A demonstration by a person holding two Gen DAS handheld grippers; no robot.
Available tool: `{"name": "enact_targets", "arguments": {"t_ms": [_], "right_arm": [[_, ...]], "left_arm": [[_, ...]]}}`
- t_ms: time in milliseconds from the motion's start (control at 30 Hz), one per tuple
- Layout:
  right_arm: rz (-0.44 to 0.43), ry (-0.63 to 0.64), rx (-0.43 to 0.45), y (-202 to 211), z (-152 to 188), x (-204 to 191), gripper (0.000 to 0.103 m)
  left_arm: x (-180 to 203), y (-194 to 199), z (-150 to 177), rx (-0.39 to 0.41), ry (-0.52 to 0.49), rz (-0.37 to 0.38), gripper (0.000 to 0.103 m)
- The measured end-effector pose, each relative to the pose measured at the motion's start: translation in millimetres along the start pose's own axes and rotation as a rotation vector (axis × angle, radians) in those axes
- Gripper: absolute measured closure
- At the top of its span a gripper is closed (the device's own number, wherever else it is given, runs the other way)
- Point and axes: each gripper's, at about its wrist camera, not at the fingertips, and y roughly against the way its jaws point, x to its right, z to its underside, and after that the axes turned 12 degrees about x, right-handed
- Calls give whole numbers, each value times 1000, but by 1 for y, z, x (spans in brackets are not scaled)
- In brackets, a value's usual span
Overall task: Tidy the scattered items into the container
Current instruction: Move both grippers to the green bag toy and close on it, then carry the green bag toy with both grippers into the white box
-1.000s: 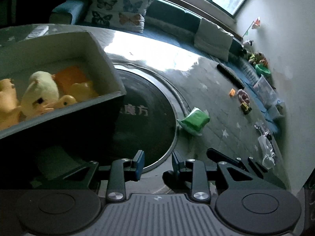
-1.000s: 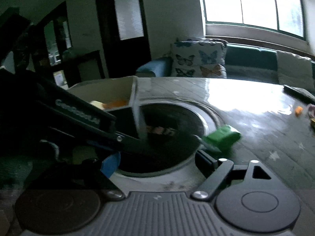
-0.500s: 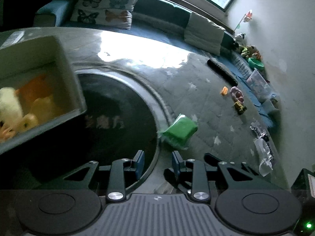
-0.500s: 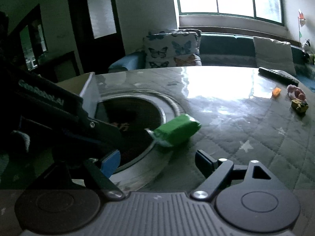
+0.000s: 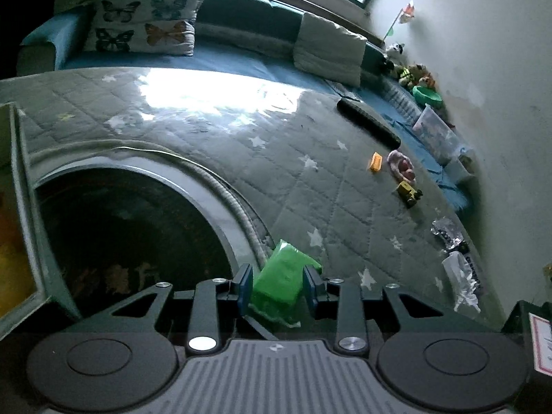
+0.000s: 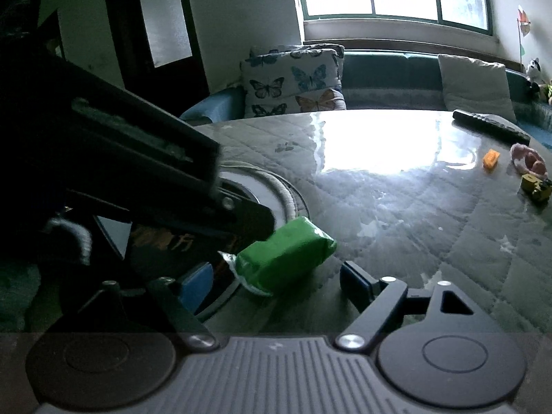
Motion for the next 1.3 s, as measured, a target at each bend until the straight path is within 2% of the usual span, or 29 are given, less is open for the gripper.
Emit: {"name": "enact_targets", "arguments": {"t_ms": [167, 367, 633, 833, 1067, 1300], "right_arm": [[-2, 17, 4, -5, -1, -2, 23], [11, 61, 8, -8, -3, -9, 32], [26, 70, 15, -6, -3, -11, 41], [22, 63, 15, -3, -3, -11, 43], [5, 56, 12, 5, -2, -15, 46], [-23, 75, 28, 24, -5, -27, 48]], "left_arm": [[-3, -14, 0, -8, -1, 14, 68], [-10, -22, 1, -7, 21, 24, 67], [-8, -21, 4, -16, 35, 49, 64], [-4, -18, 7, -23, 23, 44, 64], [-4, -7, 12, -27, 33, 33, 64], [-1, 21, 17, 8, 42, 11, 64]]}}
